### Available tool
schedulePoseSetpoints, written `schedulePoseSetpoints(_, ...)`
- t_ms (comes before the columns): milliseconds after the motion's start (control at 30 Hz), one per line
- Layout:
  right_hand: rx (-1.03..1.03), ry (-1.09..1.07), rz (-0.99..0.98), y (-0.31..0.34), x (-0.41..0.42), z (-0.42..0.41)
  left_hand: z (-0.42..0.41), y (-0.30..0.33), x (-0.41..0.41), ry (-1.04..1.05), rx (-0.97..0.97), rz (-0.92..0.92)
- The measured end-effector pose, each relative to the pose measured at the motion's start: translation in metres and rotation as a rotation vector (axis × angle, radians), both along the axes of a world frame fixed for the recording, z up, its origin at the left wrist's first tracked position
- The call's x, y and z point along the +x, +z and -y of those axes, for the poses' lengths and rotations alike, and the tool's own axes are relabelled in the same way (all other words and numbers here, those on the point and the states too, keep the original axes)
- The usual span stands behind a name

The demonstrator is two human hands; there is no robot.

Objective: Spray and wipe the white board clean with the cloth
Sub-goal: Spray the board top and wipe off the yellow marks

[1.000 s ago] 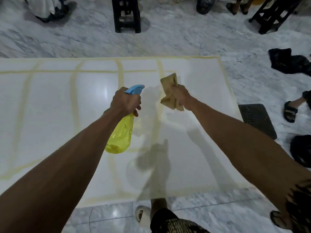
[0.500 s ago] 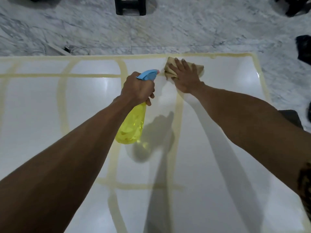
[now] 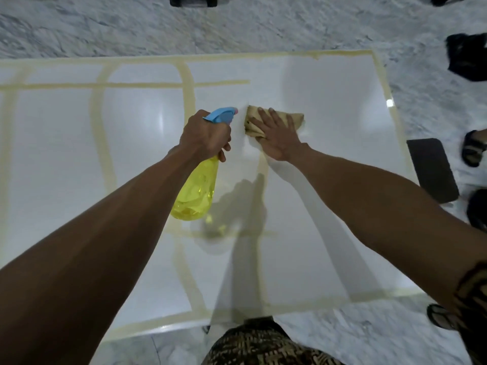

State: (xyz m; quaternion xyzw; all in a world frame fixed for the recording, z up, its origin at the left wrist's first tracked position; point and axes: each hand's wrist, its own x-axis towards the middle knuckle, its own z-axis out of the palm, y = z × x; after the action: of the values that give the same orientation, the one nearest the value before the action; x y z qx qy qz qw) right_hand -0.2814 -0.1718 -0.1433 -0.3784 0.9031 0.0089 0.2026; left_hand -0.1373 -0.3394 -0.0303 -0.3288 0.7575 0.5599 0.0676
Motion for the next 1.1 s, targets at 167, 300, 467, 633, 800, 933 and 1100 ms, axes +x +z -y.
schedulePoseSetpoints(167, 0.011, 0.027, -0.018, -0.004, 0.079, -0.031, -0.032, 0.004, 0.058, -0.012, 0.005, 0.021)
schedulePoseSetpoints(300, 0.013, 0.023, 0.005, -0.002, 0.141, -0.056, -0.058, 0.006, 0.109, -0.009, 0.010, 0.028)
schedulePoseSetpoints(467, 0.018, 0.015, 0.101, 0.009, 0.232, -0.088, -0.081, 0.014, 0.182, -0.027, -0.024, 0.068)
schedulePoseSetpoints(633, 0.031, -0.039, 0.259, 0.021, 0.311, -0.099, -0.090, 0.022, 0.229, -0.030, -0.039, 0.083)
schedulePoseSetpoints(800, -0.127, -0.270, 0.746, 0.059, 0.359, -0.082, -0.089, 0.048, 0.264, -0.006, -0.026, 0.044)
schedulePoseSetpoints(933, -0.642, -0.755, 1.343, 0.099, 0.330, -0.071, -0.081, 0.085, 0.274, -0.028, -0.005, -0.007)
schedulePoseSetpoints(1100, -1.068, -0.816, 1.623, 0.166, 0.309, -0.045, -0.060, 0.121, 0.280, -0.034, -0.017, -0.013)
